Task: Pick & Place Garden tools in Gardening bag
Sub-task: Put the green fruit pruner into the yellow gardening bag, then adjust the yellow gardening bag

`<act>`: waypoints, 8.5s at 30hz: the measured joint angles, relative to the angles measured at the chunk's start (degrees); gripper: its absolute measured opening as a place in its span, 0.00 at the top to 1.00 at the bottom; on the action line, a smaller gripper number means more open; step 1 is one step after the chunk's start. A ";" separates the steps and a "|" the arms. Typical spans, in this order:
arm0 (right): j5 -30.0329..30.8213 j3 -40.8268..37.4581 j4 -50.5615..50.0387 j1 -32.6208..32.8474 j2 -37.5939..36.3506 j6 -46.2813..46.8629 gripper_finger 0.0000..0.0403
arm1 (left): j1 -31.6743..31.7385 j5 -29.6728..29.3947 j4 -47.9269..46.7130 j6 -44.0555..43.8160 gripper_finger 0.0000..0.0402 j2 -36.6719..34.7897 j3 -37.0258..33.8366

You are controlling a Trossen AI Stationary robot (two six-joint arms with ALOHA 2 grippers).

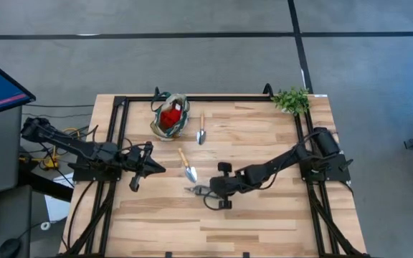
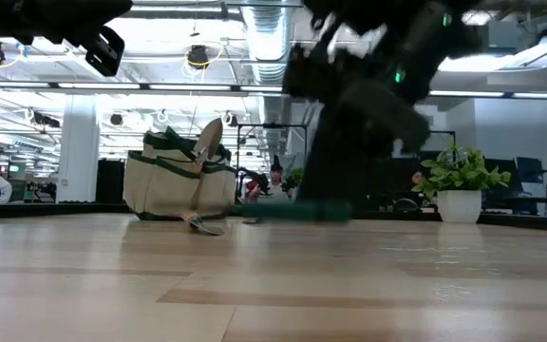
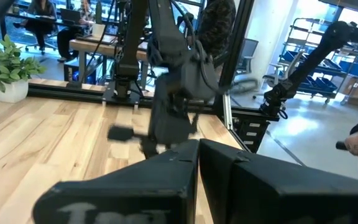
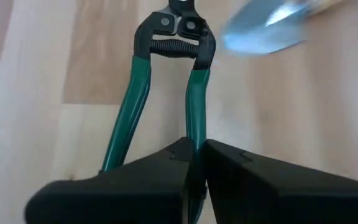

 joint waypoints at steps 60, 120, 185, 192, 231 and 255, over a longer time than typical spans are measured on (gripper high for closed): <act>12.74 0.24 14.69 -25.00 -16.63 -46.82 0.97 | 26.76 -9.85 33.65 -6.20 0.33 35.96 7.92; 20.20 0.41 19.37 -21.28 -17.19 -47.81 0.86 | 26.97 -10.91 31.40 10.43 0.98 32.60 11.45; 28.04 0.19 -6.28 -27.78 -17.36 -28.82 0.85 | 36.24 -28.26 -1.30 11.35 0.53 24.00 10.41; 24.24 0.20 -4.18 -27.79 -17.38 -28.86 0.85 | 35.65 -28.20 1.47 14.79 0.53 16.94 10.39; -17.39 0.22 3.49 -16.61 -19.61 -24.34 1.00 | 40.97 -38.96 -38.73 -8.75 1.00 9.34 5.48; -14.55 0.19 3.88 -15.13 -19.57 -24.34 1.00 | 49.70 -15.23 2.10 -9.73 1.00 13.87 -12.87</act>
